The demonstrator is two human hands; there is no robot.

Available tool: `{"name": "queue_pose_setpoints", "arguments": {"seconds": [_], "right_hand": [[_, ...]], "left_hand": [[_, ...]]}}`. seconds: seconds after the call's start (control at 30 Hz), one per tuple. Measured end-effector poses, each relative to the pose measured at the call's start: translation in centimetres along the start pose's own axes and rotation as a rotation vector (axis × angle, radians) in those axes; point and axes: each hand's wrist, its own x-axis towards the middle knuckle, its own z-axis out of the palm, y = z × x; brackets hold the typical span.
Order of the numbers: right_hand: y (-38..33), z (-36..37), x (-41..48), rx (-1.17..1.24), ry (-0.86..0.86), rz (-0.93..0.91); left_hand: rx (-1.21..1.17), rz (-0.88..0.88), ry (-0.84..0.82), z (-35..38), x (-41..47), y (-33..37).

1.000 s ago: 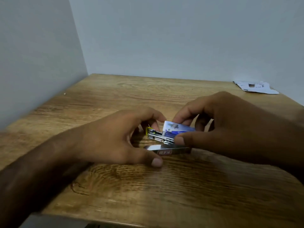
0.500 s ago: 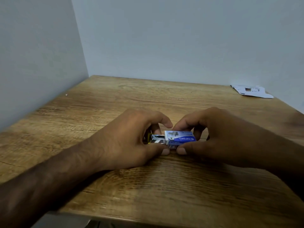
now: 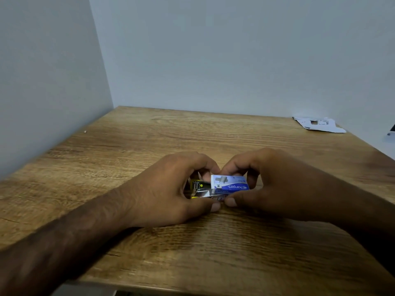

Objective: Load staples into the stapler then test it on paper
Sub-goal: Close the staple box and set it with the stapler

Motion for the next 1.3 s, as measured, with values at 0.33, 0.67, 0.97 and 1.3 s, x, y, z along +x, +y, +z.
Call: {"name": "queue_pose_setpoints", "arguments": {"seconds": [0.33,0.67,0.97,1.3], "right_hand": [[1.7,-0.8,1.0,0.013,-0.027,0.041],[7.9,-1.5,10.6,0.042,0.096,0.118],[12.1,-2.4,22.0,0.244,0.207,0.181],[11.3,-5.3,19.7,0.317,0.007,0.328]], "left_hand": [[-0.020,0.028,0.071,0.8,1.3,-0.4],[-0.048,-0.143,0.138,1.6,11.9,-4.9],[-0.125,-0.267,0.198,0.6,21.9,-11.6],[-0.080,-0.374,-0.063,-2.3,22.2,-9.8]]}}
